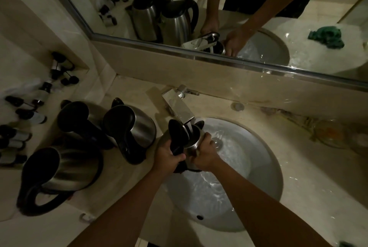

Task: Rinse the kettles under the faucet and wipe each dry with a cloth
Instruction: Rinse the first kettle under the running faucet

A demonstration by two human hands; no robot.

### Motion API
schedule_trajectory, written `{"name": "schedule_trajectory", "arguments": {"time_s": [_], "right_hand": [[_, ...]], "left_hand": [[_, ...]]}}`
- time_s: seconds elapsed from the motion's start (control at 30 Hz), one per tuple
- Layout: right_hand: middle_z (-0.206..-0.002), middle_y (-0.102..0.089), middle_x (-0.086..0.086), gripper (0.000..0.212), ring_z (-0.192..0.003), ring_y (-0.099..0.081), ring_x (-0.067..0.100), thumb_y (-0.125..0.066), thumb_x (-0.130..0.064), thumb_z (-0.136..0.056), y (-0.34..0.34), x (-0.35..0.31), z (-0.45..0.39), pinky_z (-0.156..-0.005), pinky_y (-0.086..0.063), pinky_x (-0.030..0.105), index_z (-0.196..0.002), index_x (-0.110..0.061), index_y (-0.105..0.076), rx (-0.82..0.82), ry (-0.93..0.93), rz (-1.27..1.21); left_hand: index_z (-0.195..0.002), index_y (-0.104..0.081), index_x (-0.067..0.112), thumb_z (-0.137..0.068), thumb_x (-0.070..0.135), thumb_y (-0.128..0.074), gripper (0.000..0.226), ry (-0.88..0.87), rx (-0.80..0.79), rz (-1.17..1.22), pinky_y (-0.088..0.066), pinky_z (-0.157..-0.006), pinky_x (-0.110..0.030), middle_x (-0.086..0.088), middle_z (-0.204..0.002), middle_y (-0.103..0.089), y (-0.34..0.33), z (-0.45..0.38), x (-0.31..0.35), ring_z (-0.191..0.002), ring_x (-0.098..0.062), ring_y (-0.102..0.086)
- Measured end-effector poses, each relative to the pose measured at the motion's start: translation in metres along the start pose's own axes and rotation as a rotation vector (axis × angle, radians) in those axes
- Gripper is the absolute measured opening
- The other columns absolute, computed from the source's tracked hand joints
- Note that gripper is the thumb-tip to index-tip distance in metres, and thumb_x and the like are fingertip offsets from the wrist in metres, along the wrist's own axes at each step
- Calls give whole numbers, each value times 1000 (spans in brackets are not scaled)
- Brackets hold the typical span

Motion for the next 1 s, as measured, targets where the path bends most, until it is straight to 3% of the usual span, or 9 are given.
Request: {"name": "schedule_trajectory", "arguments": {"time_s": [0.13, 0.3, 0.4, 0.5, 0.57, 0.67, 0.73, 0.8, 1.0], "right_hand": [[-152, -24, 23, 123, -146, -29, 42, -71, -56, -54, 0, 1, 2, -116, -39, 50, -150, -13, -7, 35, 17, 30], [-153, -21, 20, 122, -146, -29, 39, -79, -53, -56, -1, 2, -2, -117, -39, 49, -147, -23, -4, 5, 9, 19], [-151, -24, 20, 129, -144, -31, 40, -66, -67, -40, -2, 3, 0, -115, -41, 51, -146, -23, -5, 25, 7, 26], [-148, -27, 22, 125, -142, -33, 42, -66, -62, -45, -2, 4, 0, -113, -42, 51, -146, -17, -9, 42, 31, 23], [-147, -28, 23, 119, -142, -33, 42, -69, -56, -52, -3, 4, -1, -113, -42, 51, -146, -13, -12, 49, 42, 16], [-146, -27, 21, 123, -142, -35, 40, -68, -63, -46, -4, 4, -2, -113, -43, 48, -144, -15, -12, 46, 33, 5], [-145, -27, 21, 128, -140, -37, 39, -60, -72, -38, -6, 6, -5, -113, -43, 47, -143, -18, -10, 52, 26, 24], [-145, -28, 20, 127, -140, -36, 39, -56, -75, -35, -8, 8, -9, -114, -42, 48, -140, -21, -9, 46, 24, 37], [-148, -28, 20, 126, -141, -36, 40, -61, -69, -38, 0, 2, -4, -112, -44, 51, -143, -19, -12, 40, 34, 34]], "left_hand": [[-135, -58, 9, -70, -6, -84, 72, -5, 7, -5, -42, -90, -14, 4, -121, -60, -1, 0, 1, -115, -13, -57], [-136, -57, 9, -74, -5, -82, 68, 33, -15, -17, -43, -92, -22, 4, -120, -59, 0, 1, 1, -112, -11, -54], [-134, -58, 9, -75, -7, -80, 65, 37, -18, -15, -41, -78, -2, 3, -118, -60, 1, 2, 0, -110, -9, -54], [-133, -58, 10, -76, -9, -79, 63, 51, -22, 7, -41, -72, 3, 4, -115, -61, 0, 1, -4, -110, -11, -56], [-134, -58, 9, -76, -8, -79, 64, 65, -25, 14, -48, -79, -6, 3, -116, -62, -1, 2, -4, -110, -13, -58], [-136, -58, 12, -74, -4, -82, 68, 94, -22, 23, -53, -94, -33, -1, -119, -65, -1, 0, -3, -111, -18, -62], [-137, -58, 11, -74, -5, -82, 69, 108, -28, 42, -49, -94, -29, -3, -122, -65, 0, 1, -2, -112, -16, -61], [-138, -58, 13, -72, -4, -83, 72, 98, -15, 47, -52, -99, -36, -5, -128, -66, 0, 0, -1, -116, -20, -62], [-138, -57, 19, -67, 4, -85, 77, 71, 3, 11, -51, -104, -47, -5, -131, -65, -2, -6, -8, -122, -23, -61]]}}
Point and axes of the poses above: each hand's wrist, its own z-axis away from the middle knuckle, its own y-axis out of the back of the hand, x = y × z, the point moved 3 cm from there along -z, towards the middle knuckle
